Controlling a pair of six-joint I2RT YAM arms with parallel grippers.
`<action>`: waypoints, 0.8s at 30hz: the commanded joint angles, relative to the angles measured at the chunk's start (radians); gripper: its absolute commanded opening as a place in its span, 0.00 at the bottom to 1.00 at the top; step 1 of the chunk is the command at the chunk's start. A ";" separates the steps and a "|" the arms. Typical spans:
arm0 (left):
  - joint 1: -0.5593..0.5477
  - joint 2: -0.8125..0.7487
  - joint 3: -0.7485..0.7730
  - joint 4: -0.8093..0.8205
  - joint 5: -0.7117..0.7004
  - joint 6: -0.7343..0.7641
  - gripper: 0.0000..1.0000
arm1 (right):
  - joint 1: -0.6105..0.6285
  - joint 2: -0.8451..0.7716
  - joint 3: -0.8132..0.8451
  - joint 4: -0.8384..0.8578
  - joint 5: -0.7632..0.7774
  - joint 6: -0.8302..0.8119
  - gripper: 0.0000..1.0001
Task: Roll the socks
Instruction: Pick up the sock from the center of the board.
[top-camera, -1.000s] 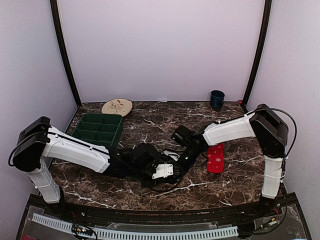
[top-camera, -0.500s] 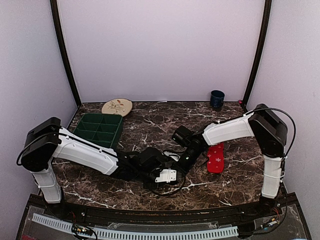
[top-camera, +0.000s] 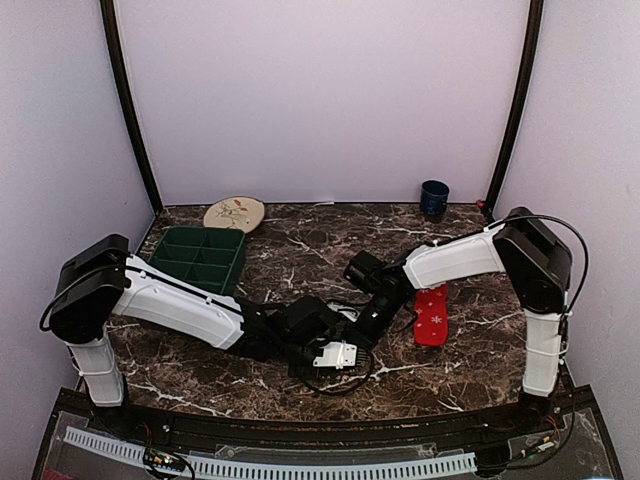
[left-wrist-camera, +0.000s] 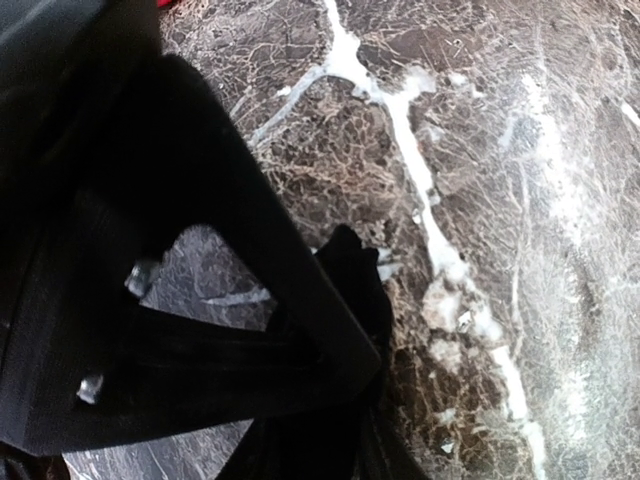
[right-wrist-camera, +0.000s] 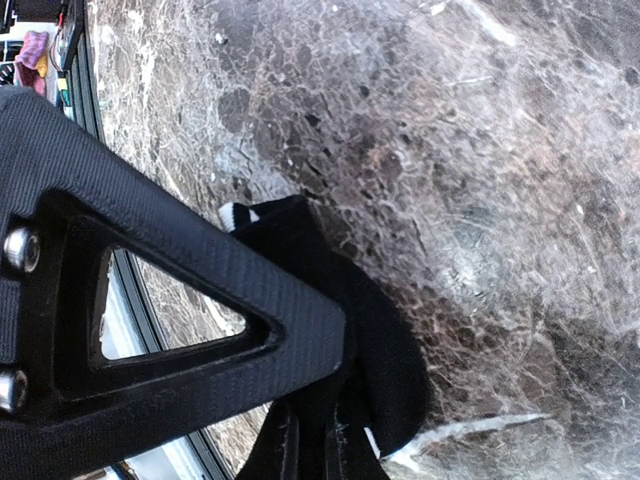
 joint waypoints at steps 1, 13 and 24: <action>-0.009 0.014 0.029 -0.050 0.047 0.021 0.30 | -0.002 0.064 -0.015 -0.082 0.063 -0.009 0.04; -0.024 0.089 0.084 -0.147 0.083 0.013 0.18 | -0.007 0.076 0.004 -0.085 0.054 -0.004 0.04; -0.030 0.135 0.097 -0.185 0.098 -0.045 0.04 | -0.013 0.054 -0.010 -0.077 0.078 0.012 0.11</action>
